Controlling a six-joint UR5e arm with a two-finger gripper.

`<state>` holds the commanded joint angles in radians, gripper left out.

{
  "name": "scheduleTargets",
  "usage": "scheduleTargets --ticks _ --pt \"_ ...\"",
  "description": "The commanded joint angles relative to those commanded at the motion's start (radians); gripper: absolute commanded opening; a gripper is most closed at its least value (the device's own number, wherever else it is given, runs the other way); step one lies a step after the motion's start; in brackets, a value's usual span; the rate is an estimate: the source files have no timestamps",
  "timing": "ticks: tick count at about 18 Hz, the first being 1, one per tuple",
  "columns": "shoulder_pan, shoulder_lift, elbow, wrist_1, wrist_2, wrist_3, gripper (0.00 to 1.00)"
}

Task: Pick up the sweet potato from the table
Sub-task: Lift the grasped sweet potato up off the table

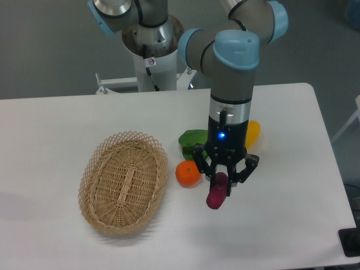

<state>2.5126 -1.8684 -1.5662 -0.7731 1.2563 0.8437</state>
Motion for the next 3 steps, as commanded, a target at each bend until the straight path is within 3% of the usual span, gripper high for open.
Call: scheduleTargets --ticks 3 --pt "0.0 0.0 0.0 0.0 0.0 0.0 0.39"
